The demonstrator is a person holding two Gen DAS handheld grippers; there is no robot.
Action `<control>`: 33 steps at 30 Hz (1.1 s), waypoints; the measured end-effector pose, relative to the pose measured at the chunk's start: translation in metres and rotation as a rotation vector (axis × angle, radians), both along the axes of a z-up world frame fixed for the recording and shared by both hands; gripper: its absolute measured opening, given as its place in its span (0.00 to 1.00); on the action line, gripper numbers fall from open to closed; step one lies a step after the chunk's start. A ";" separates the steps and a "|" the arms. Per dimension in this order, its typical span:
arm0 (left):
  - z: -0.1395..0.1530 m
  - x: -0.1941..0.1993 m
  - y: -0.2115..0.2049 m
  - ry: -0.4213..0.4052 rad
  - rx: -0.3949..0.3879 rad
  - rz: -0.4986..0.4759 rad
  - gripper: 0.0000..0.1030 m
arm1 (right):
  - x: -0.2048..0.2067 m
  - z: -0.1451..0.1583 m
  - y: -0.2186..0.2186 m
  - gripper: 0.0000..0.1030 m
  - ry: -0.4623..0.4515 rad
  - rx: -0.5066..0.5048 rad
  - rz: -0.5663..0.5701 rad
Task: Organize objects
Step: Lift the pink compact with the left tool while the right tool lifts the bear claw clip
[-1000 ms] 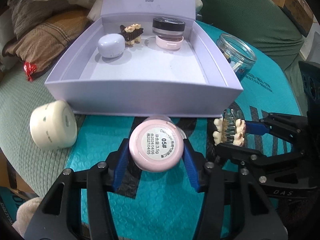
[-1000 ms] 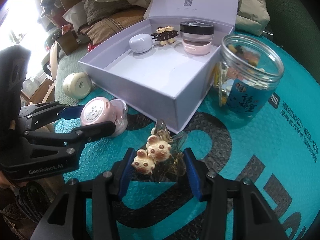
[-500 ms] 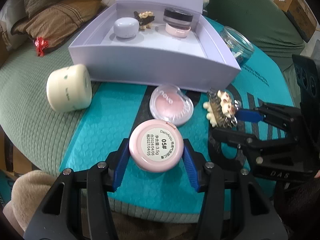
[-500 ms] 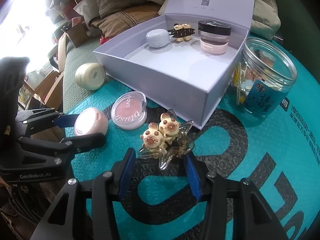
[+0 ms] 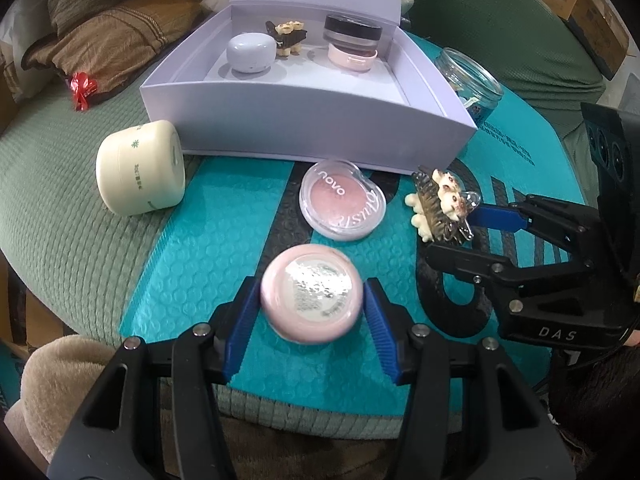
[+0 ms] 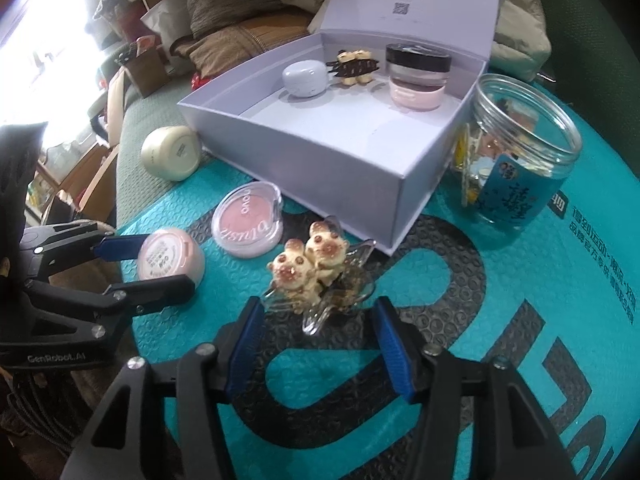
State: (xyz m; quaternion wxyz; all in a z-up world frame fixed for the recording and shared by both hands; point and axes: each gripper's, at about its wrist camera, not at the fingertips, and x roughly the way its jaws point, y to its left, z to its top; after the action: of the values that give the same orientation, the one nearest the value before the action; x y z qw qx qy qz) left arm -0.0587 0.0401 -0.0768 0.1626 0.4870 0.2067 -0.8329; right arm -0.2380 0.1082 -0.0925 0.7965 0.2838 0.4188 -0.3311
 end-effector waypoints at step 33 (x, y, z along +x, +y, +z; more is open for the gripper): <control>0.001 0.004 0.003 0.007 -0.039 -0.023 0.48 | 0.004 0.007 0.008 0.42 -0.020 -0.047 -0.037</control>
State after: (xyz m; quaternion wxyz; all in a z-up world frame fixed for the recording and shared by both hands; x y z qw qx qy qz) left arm -0.0542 0.0428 -0.0756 0.1616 0.4833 0.1854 -0.8402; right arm -0.2341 0.1165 -0.0858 0.8008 0.2761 0.3978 -0.3525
